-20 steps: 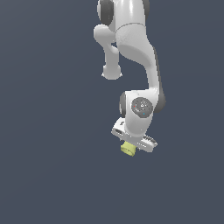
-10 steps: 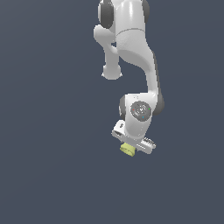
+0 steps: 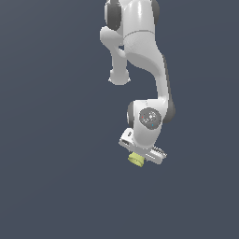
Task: Pick up the object and move it to a goal position.
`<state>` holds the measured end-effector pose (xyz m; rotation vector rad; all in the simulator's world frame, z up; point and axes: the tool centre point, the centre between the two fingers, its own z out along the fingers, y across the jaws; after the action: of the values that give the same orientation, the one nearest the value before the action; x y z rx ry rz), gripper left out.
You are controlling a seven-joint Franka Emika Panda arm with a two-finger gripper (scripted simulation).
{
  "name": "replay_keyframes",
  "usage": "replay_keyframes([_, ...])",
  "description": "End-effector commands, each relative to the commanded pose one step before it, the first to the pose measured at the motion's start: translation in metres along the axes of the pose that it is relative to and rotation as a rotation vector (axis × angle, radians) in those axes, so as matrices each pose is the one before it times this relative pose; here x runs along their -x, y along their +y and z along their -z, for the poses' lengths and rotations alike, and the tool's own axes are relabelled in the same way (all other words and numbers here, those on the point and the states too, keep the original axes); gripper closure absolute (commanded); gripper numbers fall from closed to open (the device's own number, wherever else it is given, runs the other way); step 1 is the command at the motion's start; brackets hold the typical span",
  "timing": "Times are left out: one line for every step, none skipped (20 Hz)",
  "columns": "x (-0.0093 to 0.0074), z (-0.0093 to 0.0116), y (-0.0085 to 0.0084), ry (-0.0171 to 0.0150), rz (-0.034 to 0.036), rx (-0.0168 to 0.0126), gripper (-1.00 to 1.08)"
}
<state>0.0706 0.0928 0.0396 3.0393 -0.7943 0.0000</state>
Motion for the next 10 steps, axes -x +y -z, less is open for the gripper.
replay_keyframes([-0.00026, 0.00193, 0.00095, -0.00010, 0.00032, -0.00016, 1.08])
replay_keyframes([-0.00043, 0.00181, 0.00112, 0.00000, 0.00000, 0.00000, 1.08])
replay_keyframes([-0.00055, 0.00233, 0.00144, 0.00000, 0.00000, 0.00000, 1.08])
replay_keyframes([-0.00068, 0.00287, 0.00178, 0.00000, 0.00000, 0.00000, 1.08])
replay_keyframes([-0.00081, 0.00342, 0.00211, 0.00000, 0.00000, 0.00000, 1.08])
replay_keyframes([-0.00094, 0.00398, 0.00246, 0.00000, 0.00000, 0.00000, 1.08])
replay_keyframes([-0.00108, 0.00456, 0.00282, 0.00000, 0.00000, 0.00000, 1.08])
replay_keyframes([-0.00122, 0.00516, 0.00318, 0.00000, 0.00000, 0.00000, 1.08])
replay_keyframes([-0.00137, 0.00578, 0.00356, 0.00000, 0.00000, 0.00000, 1.08])
replay_keyframes([-0.00152, 0.00642, 0.00395, 0.00000, 0.00000, 0.00000, 1.08])
